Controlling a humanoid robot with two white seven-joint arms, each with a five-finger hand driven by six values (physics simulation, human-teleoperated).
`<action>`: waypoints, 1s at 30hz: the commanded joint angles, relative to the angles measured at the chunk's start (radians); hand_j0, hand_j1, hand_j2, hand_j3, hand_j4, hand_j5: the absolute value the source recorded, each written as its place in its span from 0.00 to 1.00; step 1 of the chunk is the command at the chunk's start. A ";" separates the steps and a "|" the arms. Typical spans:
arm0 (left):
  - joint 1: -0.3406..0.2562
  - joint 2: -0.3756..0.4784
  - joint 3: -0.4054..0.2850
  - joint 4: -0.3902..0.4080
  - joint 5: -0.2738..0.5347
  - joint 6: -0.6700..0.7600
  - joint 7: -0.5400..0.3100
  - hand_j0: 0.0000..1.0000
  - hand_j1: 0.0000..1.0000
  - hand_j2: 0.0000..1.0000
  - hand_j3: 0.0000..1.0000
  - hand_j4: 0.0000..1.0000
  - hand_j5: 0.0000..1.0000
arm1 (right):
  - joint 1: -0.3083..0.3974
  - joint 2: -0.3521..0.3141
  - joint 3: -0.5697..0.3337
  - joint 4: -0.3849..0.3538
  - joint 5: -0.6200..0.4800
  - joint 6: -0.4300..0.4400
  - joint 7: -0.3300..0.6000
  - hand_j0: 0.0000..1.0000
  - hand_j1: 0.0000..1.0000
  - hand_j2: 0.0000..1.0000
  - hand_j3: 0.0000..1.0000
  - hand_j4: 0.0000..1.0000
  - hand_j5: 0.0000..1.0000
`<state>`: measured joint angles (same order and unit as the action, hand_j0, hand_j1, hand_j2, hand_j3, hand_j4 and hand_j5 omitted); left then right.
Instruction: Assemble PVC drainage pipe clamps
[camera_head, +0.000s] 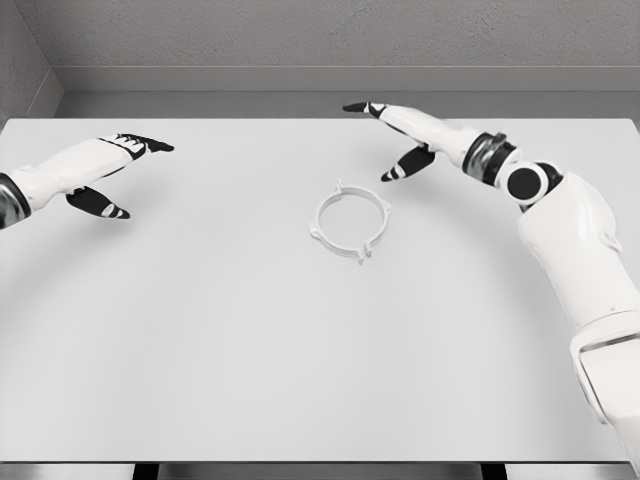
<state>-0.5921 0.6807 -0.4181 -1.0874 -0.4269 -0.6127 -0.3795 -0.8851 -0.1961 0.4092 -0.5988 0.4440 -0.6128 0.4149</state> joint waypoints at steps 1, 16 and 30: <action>0.000 -0.001 0.001 0.000 0.007 0.002 0.001 1.00 1.00 1.00 1.00 1.00 1.00 | 0.000 0.006 -0.006 0.045 -0.010 0.002 -0.001 1.00 1.00 1.00 1.00 1.00 1.00; 0.020 0.007 0.008 -0.002 0.017 0.002 0.001 1.00 1.00 1.00 1.00 1.00 1.00 | -0.002 0.023 -0.004 0.105 -0.005 0.002 0.005 1.00 1.00 1.00 1.00 1.00 1.00; 0.025 0.007 0.012 -0.002 0.019 0.002 0.001 1.00 1.00 1.00 1.00 1.00 1.00 | -0.005 0.023 -0.020 0.111 -0.007 0.002 0.007 1.00 1.00 1.00 1.00 1.00 1.00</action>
<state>-0.5676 0.6875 -0.4074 -1.0890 -0.4151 -0.6126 -0.3794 -0.8897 -0.1745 0.3932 -0.4885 0.4449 -0.6128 0.4206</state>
